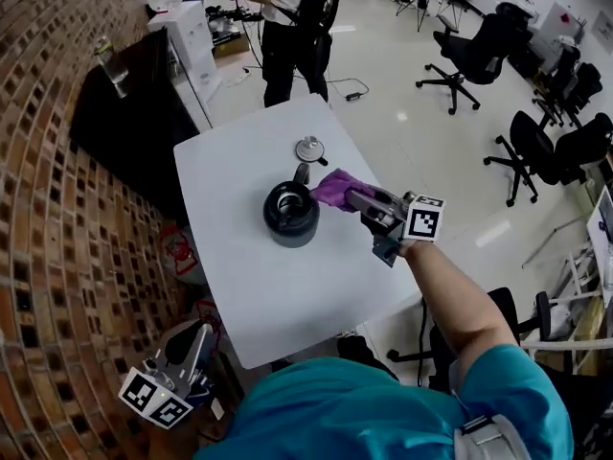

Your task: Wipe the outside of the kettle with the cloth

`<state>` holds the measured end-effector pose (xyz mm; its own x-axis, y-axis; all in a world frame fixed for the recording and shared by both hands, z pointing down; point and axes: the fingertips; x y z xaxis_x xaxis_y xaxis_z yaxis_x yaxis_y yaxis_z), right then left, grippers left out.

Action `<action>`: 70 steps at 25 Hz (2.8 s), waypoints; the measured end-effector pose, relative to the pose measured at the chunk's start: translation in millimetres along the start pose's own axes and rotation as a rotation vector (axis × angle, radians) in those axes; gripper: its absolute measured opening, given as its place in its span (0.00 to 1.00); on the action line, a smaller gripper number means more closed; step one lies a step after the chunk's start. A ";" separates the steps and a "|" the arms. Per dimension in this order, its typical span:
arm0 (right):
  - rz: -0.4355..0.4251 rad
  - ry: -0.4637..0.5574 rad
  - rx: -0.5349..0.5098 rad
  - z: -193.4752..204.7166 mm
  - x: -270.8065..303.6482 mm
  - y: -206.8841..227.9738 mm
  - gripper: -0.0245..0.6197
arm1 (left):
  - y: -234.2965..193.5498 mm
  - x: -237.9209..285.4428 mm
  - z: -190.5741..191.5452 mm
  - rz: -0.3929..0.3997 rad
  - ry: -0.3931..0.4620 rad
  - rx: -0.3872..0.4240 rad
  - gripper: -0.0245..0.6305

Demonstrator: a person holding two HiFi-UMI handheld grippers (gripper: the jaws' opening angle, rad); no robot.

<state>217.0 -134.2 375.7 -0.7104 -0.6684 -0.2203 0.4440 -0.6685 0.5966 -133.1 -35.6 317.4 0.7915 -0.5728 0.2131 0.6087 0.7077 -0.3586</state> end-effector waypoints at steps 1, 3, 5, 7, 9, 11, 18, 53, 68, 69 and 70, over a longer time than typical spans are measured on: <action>-0.027 -0.002 0.011 4.2 2.4 11.3 0.24 | -1.0 3.5 1.2 -0.015 -0.007 -0.012 0.04; -0.078 -0.031 0.012 9.9 5.5 29.0 0.24 | -1.8 18.6 4.9 -0.038 -0.021 -0.037 0.04; -0.114 -0.087 -0.010 16.7 7.3 41.9 0.24 | -4.9 40.4 10.3 -0.059 -0.037 -0.055 0.04; -0.130 -0.135 -0.048 21.0 10.9 54.3 0.24 | -9.6 65.0 13.9 -0.060 -0.045 -0.078 0.04; -0.144 -0.171 -0.089 22.7 15.4 63.7 0.24 | -11.4 88.2 18.3 -0.043 -0.052 -0.091 0.04; -0.171 -0.214 -0.132 26.1 20.6 68.8 0.24 | -13.6 107.8 23.7 -0.027 -0.062 -0.101 0.04; -0.305 -0.379 -0.199 59.5 28.3 79.9 0.24 | -30.5 151.2 29.5 0.009 -0.083 -0.107 0.04; -0.003 -0.916 -0.538 162.7 0.6 88.7 0.24 | -28.9 158.6 41.8 0.032 -0.097 -0.063 0.04; 0.221 -0.832 -0.382 167.3 5.0 45.3 0.24 | -55.8 149.8 44.7 -0.042 -0.045 0.087 0.04; 0.237 -0.829 -0.353 173.7 3.3 50.7 0.24 | -55.7 148.1 47.4 -0.041 -0.046 0.082 0.04; 0.251 -0.828 -0.322 180.3 1.5 56.2 0.24 | -56.0 146.1 50.0 -0.041 -0.048 0.078 0.04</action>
<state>142.5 -114.0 548.1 -0.6816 -0.4421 0.5830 0.6798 -0.6773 0.2812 -48.8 -138.3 414.1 0.7663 -0.5828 0.2703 0.6416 0.7152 -0.2772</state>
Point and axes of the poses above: the fingertips, and each gripper's own axes: x forward along the fingers, y to its right, z out of its underside, and after that the axes turned 13 degrees about -z, right-handed
